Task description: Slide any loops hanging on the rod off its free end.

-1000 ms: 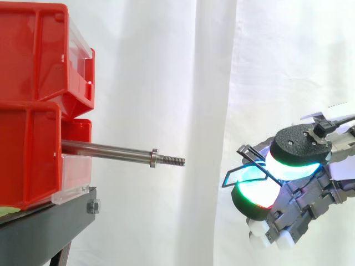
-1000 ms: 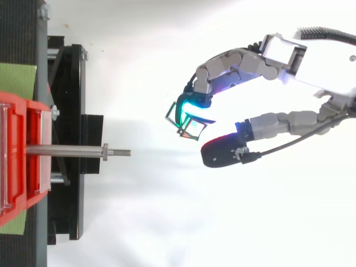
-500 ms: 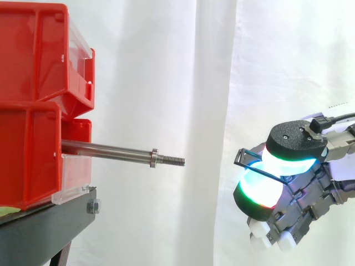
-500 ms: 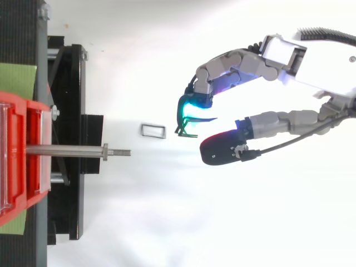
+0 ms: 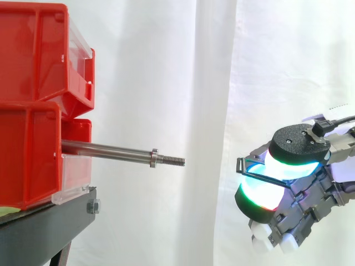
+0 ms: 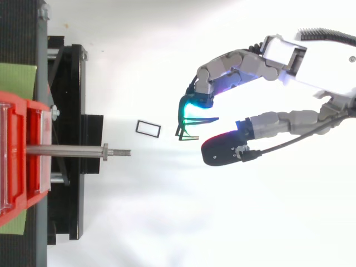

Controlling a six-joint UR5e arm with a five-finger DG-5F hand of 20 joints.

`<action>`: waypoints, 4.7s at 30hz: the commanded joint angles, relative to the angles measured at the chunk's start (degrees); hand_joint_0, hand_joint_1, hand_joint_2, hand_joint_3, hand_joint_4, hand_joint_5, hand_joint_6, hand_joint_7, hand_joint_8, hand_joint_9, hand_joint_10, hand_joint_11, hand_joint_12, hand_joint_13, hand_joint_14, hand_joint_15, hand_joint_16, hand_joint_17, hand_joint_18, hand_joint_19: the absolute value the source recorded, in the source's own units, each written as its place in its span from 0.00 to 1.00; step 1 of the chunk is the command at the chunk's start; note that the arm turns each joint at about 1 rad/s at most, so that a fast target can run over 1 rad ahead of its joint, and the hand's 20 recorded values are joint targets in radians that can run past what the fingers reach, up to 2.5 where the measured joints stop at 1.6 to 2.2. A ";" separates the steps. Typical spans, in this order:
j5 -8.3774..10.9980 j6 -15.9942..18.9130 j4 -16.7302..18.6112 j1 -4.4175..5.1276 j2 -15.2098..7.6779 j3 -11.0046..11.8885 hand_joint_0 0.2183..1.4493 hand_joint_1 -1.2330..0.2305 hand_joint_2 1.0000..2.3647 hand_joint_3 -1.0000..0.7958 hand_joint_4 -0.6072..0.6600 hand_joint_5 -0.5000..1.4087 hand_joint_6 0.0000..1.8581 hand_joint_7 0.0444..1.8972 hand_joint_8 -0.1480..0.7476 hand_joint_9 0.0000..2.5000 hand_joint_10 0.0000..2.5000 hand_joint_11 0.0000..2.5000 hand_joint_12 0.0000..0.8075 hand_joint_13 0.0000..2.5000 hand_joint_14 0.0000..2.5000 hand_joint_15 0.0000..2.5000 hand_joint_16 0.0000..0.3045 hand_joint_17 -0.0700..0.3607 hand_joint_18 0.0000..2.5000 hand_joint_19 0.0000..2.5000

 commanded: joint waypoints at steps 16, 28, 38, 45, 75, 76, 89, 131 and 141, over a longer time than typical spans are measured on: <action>-0.17 0.79 -0.25 -0.12 0.00 -0.01 0.31 0.34 0.01 0.36 0.57 0.17 0.42 0.54 0.44 0.29 0.01 0.15 0.32 0.28 0.00 0.04 0.12 0.35 0.27 0.14; -0.17 1.05 -0.87 -0.12 0.00 -0.01 0.32 0.30 0.00 0.32 0.58 0.16 0.43 0.51 0.44 0.29 0.01 0.16 0.32 0.28 0.00 0.04 0.12 0.35 0.27 0.14; -0.09 1.05 -0.78 -0.04 0.00 -0.01 0.30 0.36 0.00 0.30 0.59 0.17 0.42 0.53 0.44 0.29 0.01 0.16 0.33 0.28 0.00 0.04 0.12 0.35 0.28 0.14; -0.17 1.49 -1.31 -0.04 0.00 -0.01 0.29 0.35 0.00 0.28 0.60 0.17 0.42 0.53 0.45 0.29 0.01 0.16 0.33 0.29 0.00 0.04 0.12 0.35 0.28 0.14; -0.09 1.85 -1.92 -0.12 0.62 0.08 0.29 0.43 0.01 0.34 0.59 0.18 0.42 0.56 0.46 0.30 0.01 0.16 0.33 0.29 0.00 0.05 0.12 0.35 0.28 0.15; -0.09 1.85 -1.92 -0.12 0.62 0.08 0.28 0.44 0.01 0.33 0.59 0.18 0.42 0.55 0.46 0.30 0.01 0.16 0.33 0.29 0.00 0.05 0.12 0.35 0.28 0.15; -0.09 1.58 -1.92 -0.12 0.62 -0.01 0.30 0.46 0.01 0.36 0.58 0.19 0.41 0.58 0.46 0.31 0.01 0.16 0.33 0.29 0.00 0.05 0.12 0.35 0.28 0.15; 6.33 -1.05 -4.29 2.07 4.04 -0.01 0.29 0.39 0.02 0.46 0.51 0.17 0.46 0.53 0.45 0.32 0.01 0.17 0.32 0.29 0.00 0.04 0.12 0.35 0.28 0.14; 6.07 -0.97 -2.89 2.25 4.04 -0.01 0.29 0.39 0.02 0.46 0.52 0.17 0.46 0.53 0.45 0.32 0.01 0.16 0.32 0.29 0.00 0.04 0.12 0.35 0.28 0.14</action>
